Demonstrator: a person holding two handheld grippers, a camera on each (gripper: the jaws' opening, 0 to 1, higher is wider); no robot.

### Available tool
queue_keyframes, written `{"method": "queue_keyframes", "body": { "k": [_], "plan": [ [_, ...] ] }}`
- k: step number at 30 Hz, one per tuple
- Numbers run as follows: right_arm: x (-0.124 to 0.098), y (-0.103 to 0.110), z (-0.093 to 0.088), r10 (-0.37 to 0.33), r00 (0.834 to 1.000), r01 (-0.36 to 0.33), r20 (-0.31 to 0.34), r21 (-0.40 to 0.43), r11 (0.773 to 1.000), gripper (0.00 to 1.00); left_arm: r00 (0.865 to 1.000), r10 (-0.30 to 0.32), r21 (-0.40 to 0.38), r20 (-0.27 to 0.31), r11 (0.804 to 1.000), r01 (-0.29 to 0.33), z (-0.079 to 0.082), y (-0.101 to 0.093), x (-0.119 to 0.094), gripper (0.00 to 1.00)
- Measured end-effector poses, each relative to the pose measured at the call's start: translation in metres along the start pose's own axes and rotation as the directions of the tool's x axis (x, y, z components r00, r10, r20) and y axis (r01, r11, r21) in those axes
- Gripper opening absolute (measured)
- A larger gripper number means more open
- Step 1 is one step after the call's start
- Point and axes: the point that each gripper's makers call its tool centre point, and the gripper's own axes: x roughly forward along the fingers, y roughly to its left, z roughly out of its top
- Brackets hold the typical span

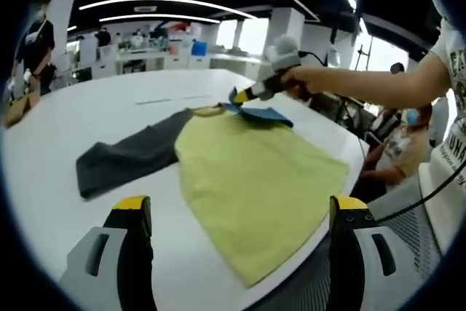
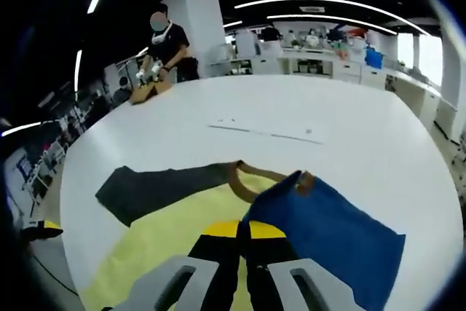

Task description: Fold the garment on the visible template until the final outline fits inside the template.

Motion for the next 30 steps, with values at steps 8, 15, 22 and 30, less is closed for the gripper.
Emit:
{"method": "queue_keyframes", "body": {
  "k": [8,15,22,30],
  "plan": [
    [0.006,0.022,0.010,0.046,0.999,-0.046,0.005,-0.021,0.999,0.00,1.000,0.005,-0.001,0.005,1.000,-0.005,0.001,0.001,-0.001,0.99],
    [0.013,0.041,0.016,0.088,0.996,-0.088,-0.001,-0.059,0.994,0.00,1.000,0.020,-0.012,0.007,1.000,-0.020,-0.002,0.003,-0.004,0.99],
    [0.017,0.060,0.025,0.128,0.992,-0.126,0.008,-0.116,0.985,0.00,1.000,0.029,-0.016,0.010,0.999,-0.029,-0.003,0.006,-0.006,0.99],
    [0.018,0.084,0.035,0.181,0.983,-0.175,0.022,-0.170,0.970,0.00,0.999,0.038,-0.021,0.011,0.999,-0.038,-0.004,0.010,-0.006,0.99]
  ]
}}
